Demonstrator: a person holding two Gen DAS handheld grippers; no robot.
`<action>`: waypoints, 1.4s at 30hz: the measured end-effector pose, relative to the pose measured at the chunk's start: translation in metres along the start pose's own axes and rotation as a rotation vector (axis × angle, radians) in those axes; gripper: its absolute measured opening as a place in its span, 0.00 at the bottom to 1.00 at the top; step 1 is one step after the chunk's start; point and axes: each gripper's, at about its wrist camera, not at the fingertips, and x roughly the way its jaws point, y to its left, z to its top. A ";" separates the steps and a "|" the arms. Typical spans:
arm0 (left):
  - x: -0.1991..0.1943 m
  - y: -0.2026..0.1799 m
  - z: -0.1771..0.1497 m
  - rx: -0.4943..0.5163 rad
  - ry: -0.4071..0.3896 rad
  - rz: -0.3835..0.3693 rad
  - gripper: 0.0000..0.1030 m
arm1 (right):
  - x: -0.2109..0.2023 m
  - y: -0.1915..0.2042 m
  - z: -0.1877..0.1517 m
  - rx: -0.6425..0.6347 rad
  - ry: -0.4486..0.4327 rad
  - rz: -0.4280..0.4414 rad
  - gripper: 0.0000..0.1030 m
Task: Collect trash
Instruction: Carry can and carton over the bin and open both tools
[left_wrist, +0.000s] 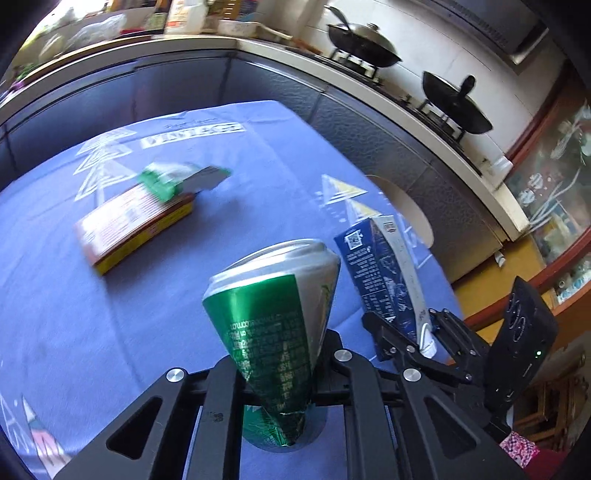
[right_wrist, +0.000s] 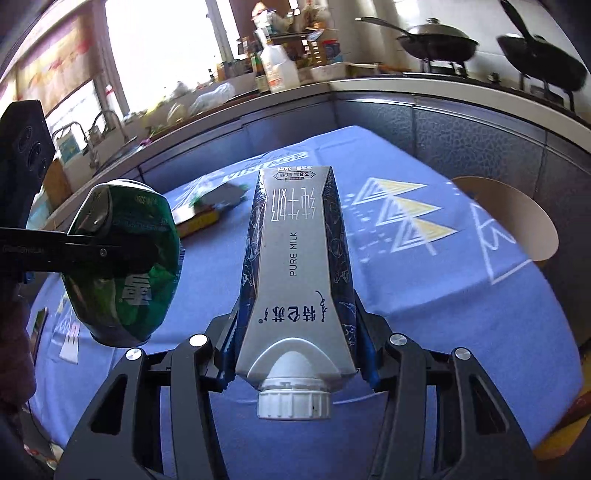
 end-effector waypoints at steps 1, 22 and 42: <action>0.006 -0.008 0.007 0.016 0.008 -0.009 0.11 | -0.001 -0.012 0.003 0.029 0.002 0.001 0.48; 0.242 -0.202 0.172 0.313 0.219 -0.067 0.21 | 0.051 -0.298 0.097 0.532 0.147 -0.100 0.52; 0.126 -0.156 0.106 0.279 0.009 0.015 0.44 | -0.051 -0.213 0.029 0.556 -0.087 -0.158 0.60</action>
